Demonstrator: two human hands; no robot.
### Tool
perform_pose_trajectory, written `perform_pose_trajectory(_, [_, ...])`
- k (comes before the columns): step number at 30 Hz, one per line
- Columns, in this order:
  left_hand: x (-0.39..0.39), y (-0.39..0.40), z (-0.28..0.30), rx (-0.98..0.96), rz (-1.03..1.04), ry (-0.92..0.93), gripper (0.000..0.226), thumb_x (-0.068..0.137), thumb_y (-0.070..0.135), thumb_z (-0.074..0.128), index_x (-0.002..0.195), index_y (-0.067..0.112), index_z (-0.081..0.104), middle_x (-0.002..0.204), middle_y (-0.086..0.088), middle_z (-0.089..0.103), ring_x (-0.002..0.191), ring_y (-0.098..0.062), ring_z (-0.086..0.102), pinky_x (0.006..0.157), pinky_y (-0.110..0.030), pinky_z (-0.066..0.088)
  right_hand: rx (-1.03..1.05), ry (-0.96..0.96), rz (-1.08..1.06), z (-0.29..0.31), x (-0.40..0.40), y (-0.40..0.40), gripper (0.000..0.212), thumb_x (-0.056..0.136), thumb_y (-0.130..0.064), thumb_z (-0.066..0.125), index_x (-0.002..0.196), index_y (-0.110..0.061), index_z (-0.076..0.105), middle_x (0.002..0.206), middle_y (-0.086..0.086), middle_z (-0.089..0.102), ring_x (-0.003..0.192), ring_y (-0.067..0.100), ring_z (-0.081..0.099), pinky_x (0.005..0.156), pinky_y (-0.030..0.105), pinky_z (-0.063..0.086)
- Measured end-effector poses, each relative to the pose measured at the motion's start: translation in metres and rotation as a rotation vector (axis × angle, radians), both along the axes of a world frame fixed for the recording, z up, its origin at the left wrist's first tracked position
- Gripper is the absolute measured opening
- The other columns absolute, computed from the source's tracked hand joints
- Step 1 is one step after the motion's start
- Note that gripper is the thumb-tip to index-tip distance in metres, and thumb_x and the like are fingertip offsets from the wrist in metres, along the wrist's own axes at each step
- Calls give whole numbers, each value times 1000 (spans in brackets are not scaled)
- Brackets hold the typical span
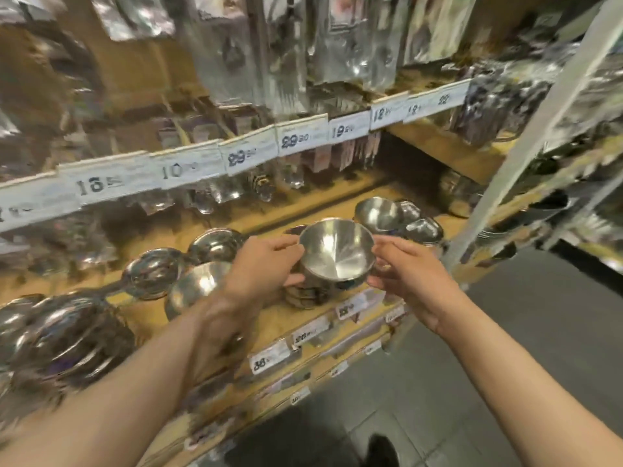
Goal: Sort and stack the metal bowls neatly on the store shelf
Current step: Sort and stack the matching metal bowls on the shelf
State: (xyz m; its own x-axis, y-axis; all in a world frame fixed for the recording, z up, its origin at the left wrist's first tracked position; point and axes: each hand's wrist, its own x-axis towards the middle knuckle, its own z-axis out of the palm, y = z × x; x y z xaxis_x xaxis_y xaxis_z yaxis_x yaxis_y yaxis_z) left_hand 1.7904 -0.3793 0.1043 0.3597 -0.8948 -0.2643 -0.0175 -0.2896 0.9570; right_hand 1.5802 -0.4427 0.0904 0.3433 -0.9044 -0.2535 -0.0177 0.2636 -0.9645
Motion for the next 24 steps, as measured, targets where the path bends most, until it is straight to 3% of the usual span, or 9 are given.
perform_pose_trajectory(2, [-33, -32, 3, 6, 13, -30, 21, 99, 7, 61, 92, 19, 77, 106, -9, 74, 98, -18, 72, 69, -22, 62, -10, -2, -7, -1, -32, -36, 27, 97, -19, 60, 87, -33, 81, 74, -9, 74, 71, 9, 72, 66, 23, 58])
perform_pose_trajectory(6, [-88, -82, 9, 33, 48, 33, 19, 100, 5, 58, 94, 16, 72, 88, -10, 68, 77, -15, 66, 54, -14, 56, 0, 60, 40, 2, -79, -107, 19, 97, -20, 61, 109, -24, 75, 99, 3, 78, 84, 17, 74, 70, 25, 59])
perform_pose_trajectory(8, [-99, -101, 10, 43, 98, 60, 17, 99, 5, 59, 95, 14, 73, 83, -5, 69, 72, -10, 67, 60, -16, 59, 4, 85, 91, 5, -84, -136, 22, 97, -18, 59, 110, -21, 76, 105, 4, 77, 86, 18, 73, 70, 25, 58])
perform_pose_trajectory(13, [-91, -141, 11, 70, 225, -3, 29, 99, 7, 58, 83, 25, 74, 97, -2, 74, 95, -15, 71, 76, -25, 62, -6, 118, 176, 10, -64, -186, 22, 94, -12, 62, 91, -23, 81, 86, 6, 78, 67, 12, 71, 53, 18, 53])
perform_pose_trajectory(16, [-87, -164, -3, 121, 252, 6, 18, 99, 11, 60, 102, 18, 77, 101, -4, 73, 95, -16, 71, 82, -30, 63, -19, 105, 155, -1, -56, -210, 21, 93, -10, 64, 84, -18, 81, 80, 3, 77, 65, 11, 70, 55, 19, 53])
perform_pose_trajectory(19, [-86, -182, -22, 151, 239, 10, 24, 100, 15, 60, 120, 15, 73, 109, -6, 72, 94, -16, 68, 83, -29, 61, 15, 131, 153, -16, -57, -226, 19, 93, -12, 66, 83, -18, 81, 83, 4, 78, 70, 12, 72, 60, 20, 55])
perform_pose_trajectory(24, [-95, -199, -38, 191, 279, -45, 19, 95, 16, 60, 101, 18, 78, 102, -11, 77, 90, -26, 73, 89, -43, 60, 12, 153, 186, -33, -60, -250, 13, 93, -11, 66, 93, -12, 79, 87, 6, 78, 72, 12, 73, 62, 20, 56])
